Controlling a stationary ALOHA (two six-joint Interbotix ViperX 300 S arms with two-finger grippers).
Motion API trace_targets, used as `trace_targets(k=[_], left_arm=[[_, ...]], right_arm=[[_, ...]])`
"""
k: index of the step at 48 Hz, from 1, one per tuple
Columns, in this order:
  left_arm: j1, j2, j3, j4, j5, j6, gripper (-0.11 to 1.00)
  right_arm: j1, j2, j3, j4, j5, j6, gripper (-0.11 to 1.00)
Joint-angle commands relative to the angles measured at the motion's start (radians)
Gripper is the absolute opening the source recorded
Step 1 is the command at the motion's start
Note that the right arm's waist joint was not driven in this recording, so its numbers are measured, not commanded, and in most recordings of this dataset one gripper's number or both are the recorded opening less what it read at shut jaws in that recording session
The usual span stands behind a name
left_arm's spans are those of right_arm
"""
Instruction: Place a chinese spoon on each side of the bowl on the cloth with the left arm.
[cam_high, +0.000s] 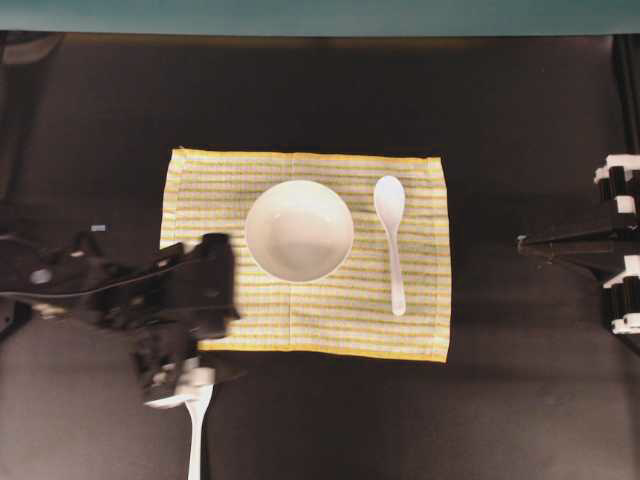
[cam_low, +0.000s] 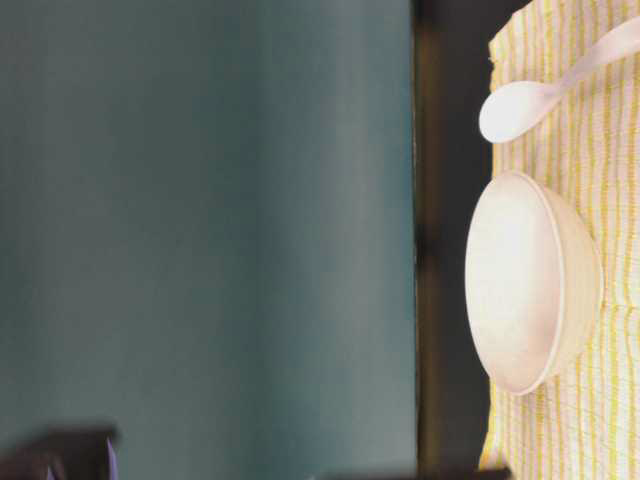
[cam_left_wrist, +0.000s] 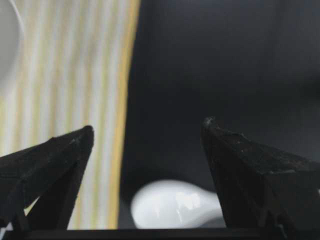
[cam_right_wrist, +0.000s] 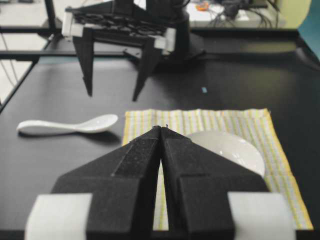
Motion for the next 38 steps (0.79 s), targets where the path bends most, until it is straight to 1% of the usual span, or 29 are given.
trace_targets(k=[1,5,6,10,12,17,30,38], left_arm=[[-0.031,-0.041,0.071,0.003,-0.026,-0.043,0.84],[-0.055,-0.031,0.137,0.003,-0.071,-0.110,0.84],[-0.058,-0.023,0.155,0.005,-0.089,-0.137,0.84],[-0.063,0.003,0.183,0.005,-0.135,-0.195,0.84],[-0.063,0.014,0.183,0.005,-0.153,-0.207,0.84],[-0.061,0.037,0.179,0.003,-0.181,-0.210,0.84],[-0.063,0.121,0.176,0.005,-0.192,-0.210,0.82],[-0.061,0.149,0.167,0.005,-0.213,-0.210,0.76]], right_arm=[[0.000,0.005,-0.005,0.003,-0.003,-0.002,0.00],[0.000,0.003,-0.005,0.003,-0.003,-0.002,0.00],[0.000,0.003,-0.005,0.003,-0.003,-0.002,0.00],[0.000,0.003,-0.005,0.003,-0.003,-0.002,0.00],[0.000,0.003,-0.005,0.003,-0.005,-0.002,0.00],[0.000,0.003,-0.005,0.003,-0.006,-0.002,0.00],[0.000,0.003,-0.005,0.003,-0.006,-0.002,0.00],[0.000,0.002,-0.005,0.003,-0.005,-0.002,0.00]])
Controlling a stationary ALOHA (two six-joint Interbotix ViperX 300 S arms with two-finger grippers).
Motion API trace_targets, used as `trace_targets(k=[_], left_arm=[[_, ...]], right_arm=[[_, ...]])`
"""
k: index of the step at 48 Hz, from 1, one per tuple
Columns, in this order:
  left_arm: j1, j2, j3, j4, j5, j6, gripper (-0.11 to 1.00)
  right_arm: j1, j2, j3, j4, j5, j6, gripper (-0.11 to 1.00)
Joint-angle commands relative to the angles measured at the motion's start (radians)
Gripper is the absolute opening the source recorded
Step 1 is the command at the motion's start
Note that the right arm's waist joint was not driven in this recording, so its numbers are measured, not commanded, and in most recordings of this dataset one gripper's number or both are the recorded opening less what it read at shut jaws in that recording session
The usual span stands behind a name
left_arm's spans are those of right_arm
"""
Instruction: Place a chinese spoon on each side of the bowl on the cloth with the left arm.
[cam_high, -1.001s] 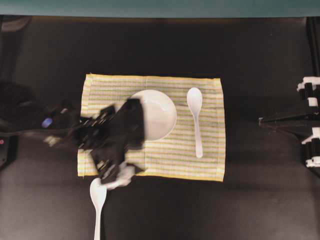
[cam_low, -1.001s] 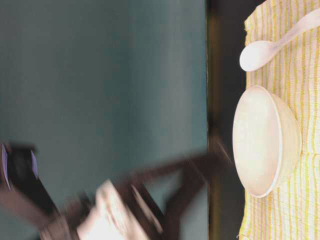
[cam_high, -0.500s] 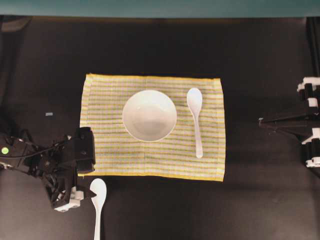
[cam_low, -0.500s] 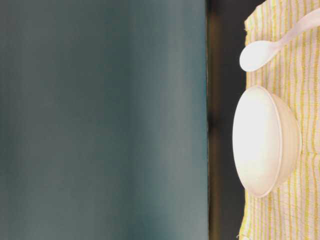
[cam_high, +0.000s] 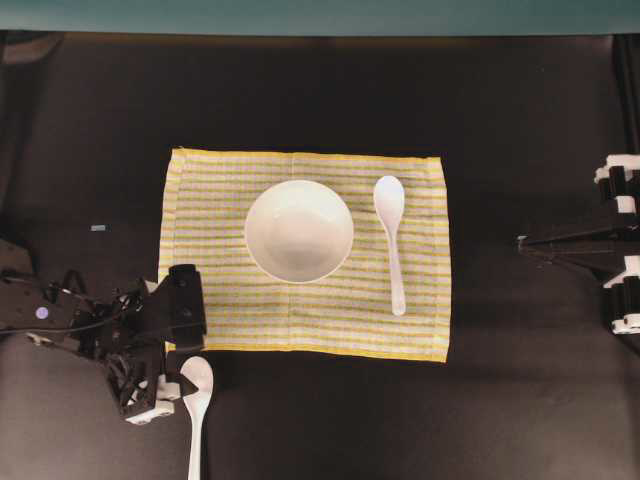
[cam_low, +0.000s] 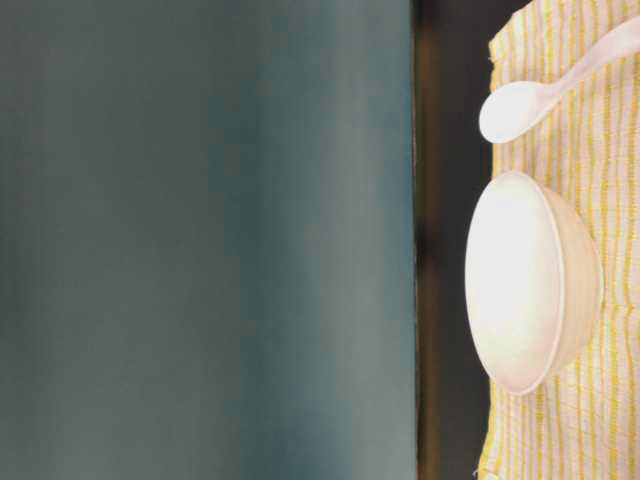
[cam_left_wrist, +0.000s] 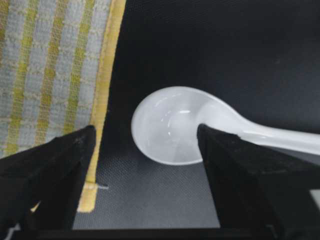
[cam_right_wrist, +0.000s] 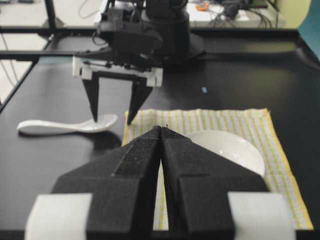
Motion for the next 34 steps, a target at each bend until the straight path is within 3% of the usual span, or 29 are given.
trace_targets(k=[1,8,17,27,34], left_arm=[[0.000,0.000,-0.017,0.005,-0.017,0.000,0.75],[-0.002,-0.002,-0.023,0.005,-0.025,-0.008,0.56],[-0.002,-0.035,-0.037,0.005,-0.005,0.003,0.10],[0.018,-0.160,-0.072,0.005,0.138,0.015,0.08],[0.100,-0.293,-0.104,0.005,0.298,0.112,0.07]], right_arm=[[0.000,0.005,-0.006,0.002,-0.005,-0.002,0.00],[0.002,0.003,-0.006,0.002,-0.005,0.000,0.00],[0.000,0.005,-0.005,0.002,-0.005,-0.002,0.00],[0.000,0.005,-0.005,0.002,-0.005,0.000,0.00],[0.000,0.005,-0.005,0.002,-0.009,-0.002,0.00]])
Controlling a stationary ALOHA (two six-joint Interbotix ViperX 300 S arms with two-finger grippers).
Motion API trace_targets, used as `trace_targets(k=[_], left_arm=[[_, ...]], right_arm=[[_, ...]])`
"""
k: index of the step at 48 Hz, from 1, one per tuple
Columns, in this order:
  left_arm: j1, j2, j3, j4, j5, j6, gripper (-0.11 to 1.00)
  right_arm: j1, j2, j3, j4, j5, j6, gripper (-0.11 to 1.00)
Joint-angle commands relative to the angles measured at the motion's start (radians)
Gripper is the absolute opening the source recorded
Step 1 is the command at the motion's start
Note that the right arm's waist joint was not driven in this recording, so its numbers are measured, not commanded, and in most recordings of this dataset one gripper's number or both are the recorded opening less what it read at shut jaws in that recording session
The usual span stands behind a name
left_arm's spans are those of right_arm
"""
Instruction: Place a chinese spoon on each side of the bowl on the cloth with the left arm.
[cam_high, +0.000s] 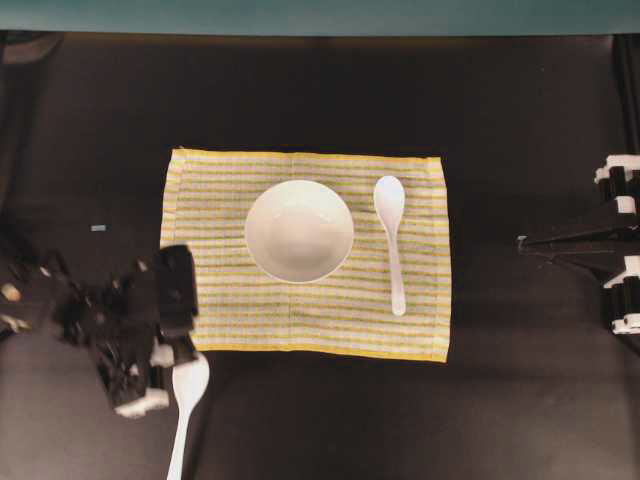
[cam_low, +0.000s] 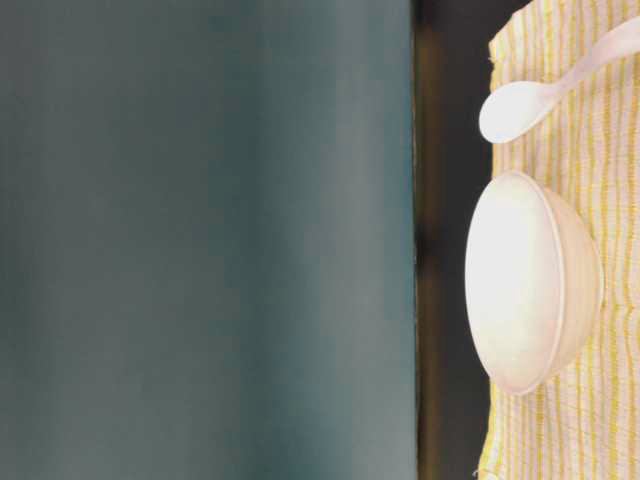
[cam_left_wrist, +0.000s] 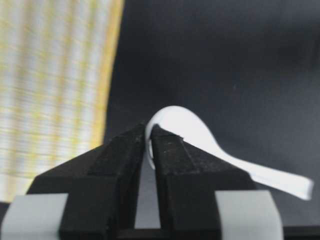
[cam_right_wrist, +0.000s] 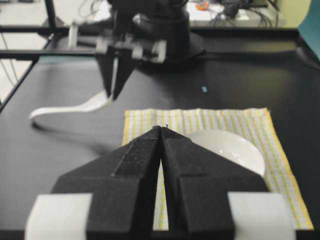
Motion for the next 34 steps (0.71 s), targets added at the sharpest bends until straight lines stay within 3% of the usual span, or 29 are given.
trace_targets(k=[1,11,17,26,34], left_arm=[[0.069,-0.098,-0.038,0.006,0.097,0.063,0.07],[0.307,-0.232,-0.080,0.005,0.192,0.265,0.07],[0.417,-0.218,-0.095,0.005,0.216,0.374,0.07],[0.512,-0.130,-0.130,0.005,0.207,0.480,0.07],[0.526,0.005,-0.156,0.005,0.179,0.508,0.07]], right_arm=[[0.000,0.006,-0.006,0.002,-0.009,-0.002,0.00],[0.000,0.005,-0.006,0.002,-0.012,0.000,0.00],[0.000,0.005,-0.006,0.002,-0.012,-0.002,0.00],[0.000,0.003,-0.006,0.002,-0.017,-0.002,0.00],[0.000,0.003,-0.006,0.002,-0.017,-0.002,0.00]])
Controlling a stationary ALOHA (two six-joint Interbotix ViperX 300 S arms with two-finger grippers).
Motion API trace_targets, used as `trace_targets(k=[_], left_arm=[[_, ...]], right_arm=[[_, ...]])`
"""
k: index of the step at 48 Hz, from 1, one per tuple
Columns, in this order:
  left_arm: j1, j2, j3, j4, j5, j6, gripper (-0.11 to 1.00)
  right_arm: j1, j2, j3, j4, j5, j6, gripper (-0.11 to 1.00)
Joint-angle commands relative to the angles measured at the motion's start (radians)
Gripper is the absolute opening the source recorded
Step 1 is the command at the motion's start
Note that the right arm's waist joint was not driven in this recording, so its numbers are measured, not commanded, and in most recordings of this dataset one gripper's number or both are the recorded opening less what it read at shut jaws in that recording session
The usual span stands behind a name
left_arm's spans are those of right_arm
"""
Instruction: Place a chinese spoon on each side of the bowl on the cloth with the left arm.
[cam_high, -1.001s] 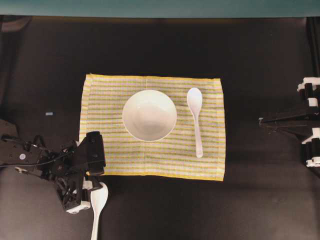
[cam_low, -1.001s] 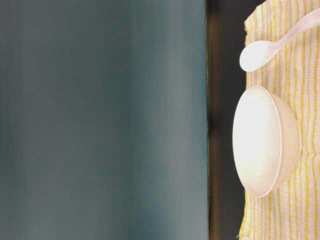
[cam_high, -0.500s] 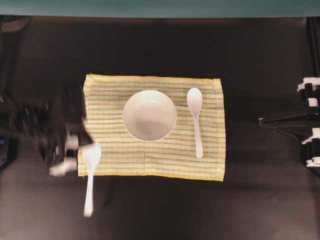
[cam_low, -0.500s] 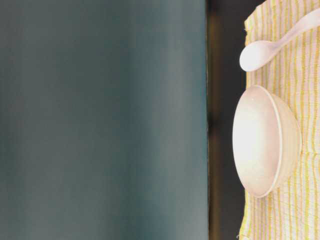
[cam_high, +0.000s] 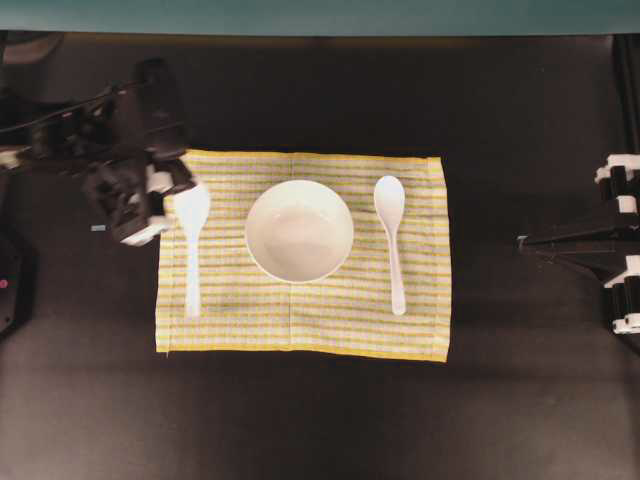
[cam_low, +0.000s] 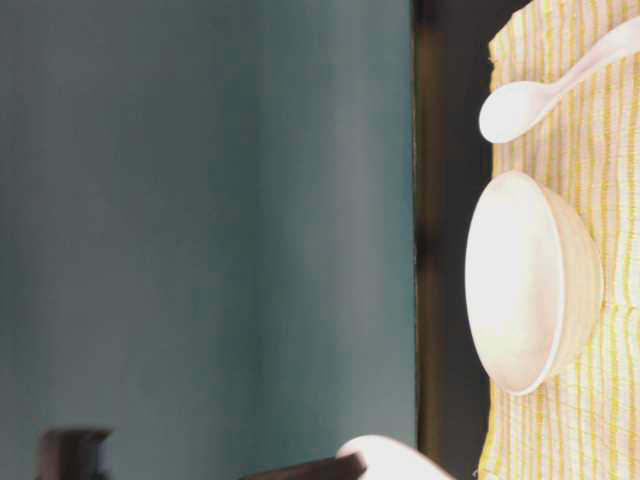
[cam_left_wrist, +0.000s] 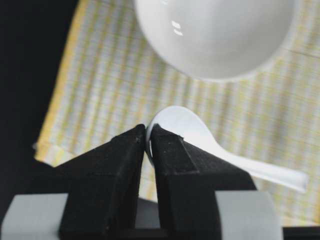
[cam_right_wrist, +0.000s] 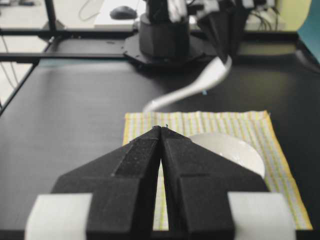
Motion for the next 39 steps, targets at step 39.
trace_targets(k=[39], left_arm=[[0.098,0.161,0.081,0.003,-0.255,0.000,0.41]], right_arm=[[0.000,0.003,0.012,0.002,-0.009,-0.002,0.00]])
